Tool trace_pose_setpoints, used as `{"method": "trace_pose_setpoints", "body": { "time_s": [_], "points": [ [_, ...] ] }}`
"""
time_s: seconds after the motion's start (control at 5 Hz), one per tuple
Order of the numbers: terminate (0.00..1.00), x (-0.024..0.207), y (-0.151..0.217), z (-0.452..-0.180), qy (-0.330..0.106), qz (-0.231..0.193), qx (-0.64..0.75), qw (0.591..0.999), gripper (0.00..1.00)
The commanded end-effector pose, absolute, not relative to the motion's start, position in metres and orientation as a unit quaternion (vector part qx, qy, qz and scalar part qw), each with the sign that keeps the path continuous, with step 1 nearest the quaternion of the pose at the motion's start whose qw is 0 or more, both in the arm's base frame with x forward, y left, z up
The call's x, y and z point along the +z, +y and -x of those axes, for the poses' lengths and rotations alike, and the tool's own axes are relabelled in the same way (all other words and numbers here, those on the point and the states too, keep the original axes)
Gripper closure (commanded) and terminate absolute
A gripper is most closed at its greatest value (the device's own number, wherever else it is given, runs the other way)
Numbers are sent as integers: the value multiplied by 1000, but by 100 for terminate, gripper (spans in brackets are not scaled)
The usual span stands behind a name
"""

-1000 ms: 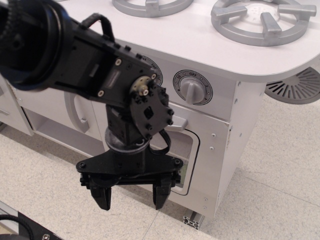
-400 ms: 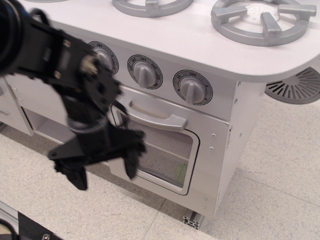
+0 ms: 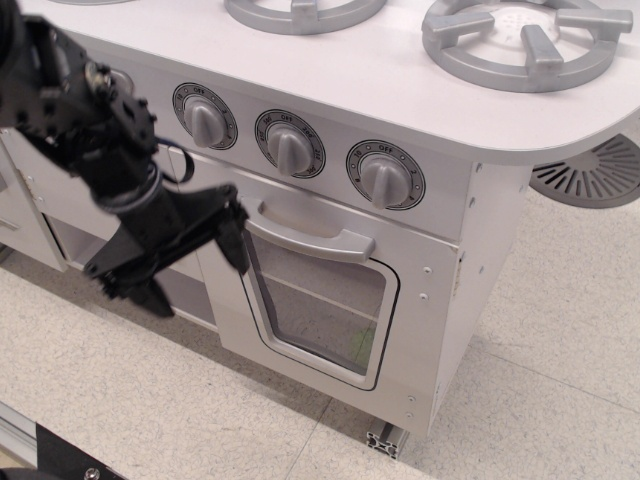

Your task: Open oven

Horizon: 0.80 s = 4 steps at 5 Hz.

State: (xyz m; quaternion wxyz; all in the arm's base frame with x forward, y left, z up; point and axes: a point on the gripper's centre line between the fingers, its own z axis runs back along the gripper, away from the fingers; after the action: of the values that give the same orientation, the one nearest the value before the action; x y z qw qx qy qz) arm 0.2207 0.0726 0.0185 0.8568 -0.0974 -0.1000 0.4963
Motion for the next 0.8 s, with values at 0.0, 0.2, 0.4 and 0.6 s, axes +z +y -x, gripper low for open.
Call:
{"method": "trace_pose_setpoints", "body": {
  "time_s": [0.0, 0.2, 0.4, 0.6],
  "points": [
    [0, 17, 80, -270, -140, 134, 543, 817, 0],
    [0, 14, 79, -277, -149, 127, 547, 814, 0],
    [0, 7, 81, -281, -167, 124, 552, 808, 0],
    [0, 1, 83, -285, -182, 124, 567, 794, 0]
  ]
}}
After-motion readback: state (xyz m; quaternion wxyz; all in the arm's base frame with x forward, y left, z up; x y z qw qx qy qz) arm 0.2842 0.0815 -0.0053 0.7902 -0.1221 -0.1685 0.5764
